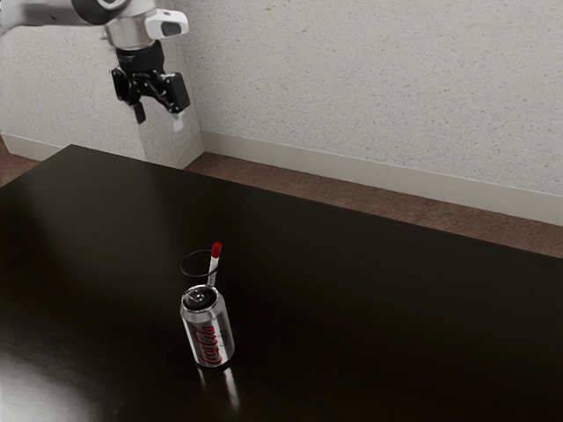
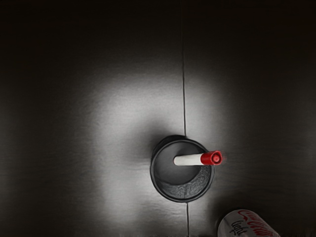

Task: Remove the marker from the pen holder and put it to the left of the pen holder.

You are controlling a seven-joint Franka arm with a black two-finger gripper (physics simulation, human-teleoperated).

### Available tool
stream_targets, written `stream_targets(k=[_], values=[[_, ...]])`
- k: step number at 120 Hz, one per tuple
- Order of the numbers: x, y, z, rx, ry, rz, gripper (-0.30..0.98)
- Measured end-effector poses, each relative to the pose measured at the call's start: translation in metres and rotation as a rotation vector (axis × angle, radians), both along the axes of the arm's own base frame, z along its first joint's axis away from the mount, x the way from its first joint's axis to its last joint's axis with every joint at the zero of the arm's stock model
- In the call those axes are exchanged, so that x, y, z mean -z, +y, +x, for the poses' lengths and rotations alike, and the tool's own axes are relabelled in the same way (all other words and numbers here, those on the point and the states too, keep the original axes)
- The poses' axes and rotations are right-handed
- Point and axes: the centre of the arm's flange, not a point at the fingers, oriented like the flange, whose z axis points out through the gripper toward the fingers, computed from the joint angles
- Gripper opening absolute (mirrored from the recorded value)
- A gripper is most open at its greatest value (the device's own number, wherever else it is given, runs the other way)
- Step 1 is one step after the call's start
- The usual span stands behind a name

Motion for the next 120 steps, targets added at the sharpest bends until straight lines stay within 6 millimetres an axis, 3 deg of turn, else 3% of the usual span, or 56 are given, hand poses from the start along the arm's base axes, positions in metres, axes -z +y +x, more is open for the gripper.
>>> stream_targets(k=[9,17,27,32,58,64,74,104,120], values=[[0.008,-0.014,0.003,0.013,0.018,-0.017,0.69],[0.027,-0.017,0.01,0.007,0.054,-0.017,0.69],[0.097,-0.018,0.033,0.003,0.172,-0.007,0.69],[0.121,-0.017,0.036,-0.002,0.224,0.001,0.69],[0.203,-0.007,0.045,-0.027,0.354,0.043,0.67],[0.22,-0.01,0.033,-0.022,0.359,0.047,0.67],[0.234,-0.016,0.021,-0.006,0.303,0.033,0.66],[0.238,-0.062,0.038,0.092,0.146,-0.007,0.63],[0.257,-0.064,0.041,0.109,0.156,-0.008,0.6]])
